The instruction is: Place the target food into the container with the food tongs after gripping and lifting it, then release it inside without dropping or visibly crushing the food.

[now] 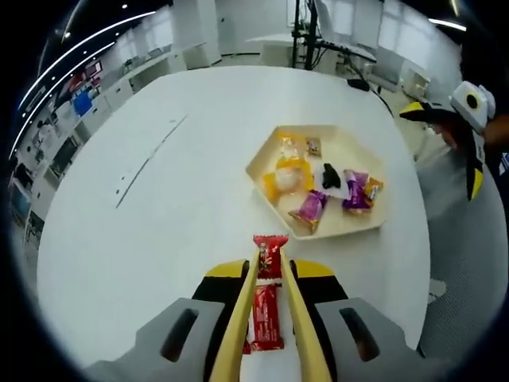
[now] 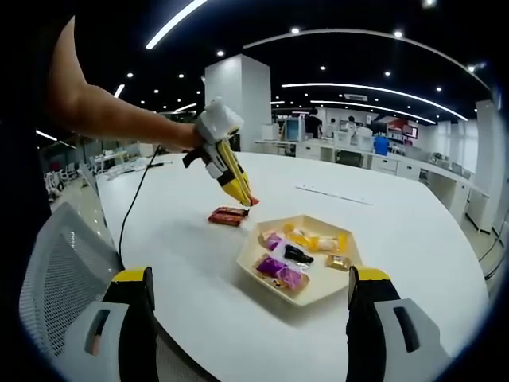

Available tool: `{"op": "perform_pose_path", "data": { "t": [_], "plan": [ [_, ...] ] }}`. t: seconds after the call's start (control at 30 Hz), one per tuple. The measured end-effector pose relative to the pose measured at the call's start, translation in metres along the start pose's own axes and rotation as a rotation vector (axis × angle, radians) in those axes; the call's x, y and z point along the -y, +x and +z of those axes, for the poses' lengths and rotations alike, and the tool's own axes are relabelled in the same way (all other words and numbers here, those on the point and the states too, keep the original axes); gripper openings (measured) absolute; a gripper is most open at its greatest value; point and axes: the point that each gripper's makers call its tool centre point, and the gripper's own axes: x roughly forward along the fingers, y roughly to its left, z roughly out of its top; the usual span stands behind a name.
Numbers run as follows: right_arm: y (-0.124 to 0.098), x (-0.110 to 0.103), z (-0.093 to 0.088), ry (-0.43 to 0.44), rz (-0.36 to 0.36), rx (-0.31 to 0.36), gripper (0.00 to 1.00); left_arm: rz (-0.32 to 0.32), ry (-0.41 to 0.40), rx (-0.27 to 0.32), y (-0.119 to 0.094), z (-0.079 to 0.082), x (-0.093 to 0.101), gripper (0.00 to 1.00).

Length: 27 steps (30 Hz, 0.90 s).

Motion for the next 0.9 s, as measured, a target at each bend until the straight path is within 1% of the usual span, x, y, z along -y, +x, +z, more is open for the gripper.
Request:
{"op": "perform_pose_path", "data": {
  "t": [0.23, 0.57, 0.73, 0.9],
  "plan": [
    [0.0, 0.0, 0.001, -0.002, -0.003, 0.003, 1.0, -0.002, 0.022, -0.019, -0.007, 0.002, -0.002, 0.15],
    [-0.001, 0.001, 0.001, -0.004, -0.004, 0.007, 1.0, -0.006, 0.025, -0.012, -0.008, 0.008, 0.001, 0.15],
    [-0.001, 0.001, 0.001, -0.004, -0.005, 0.006, 1.0, -0.011, 0.014, 0.006, -0.007, 0.019, 0.004, 0.16],
    [-0.001, 0.001, 0.002, -0.004, -0.008, 0.011, 1.0, -0.017, 0.024, 0.012, -0.001, 0.028, 0.011, 0.16]
  ]
}}
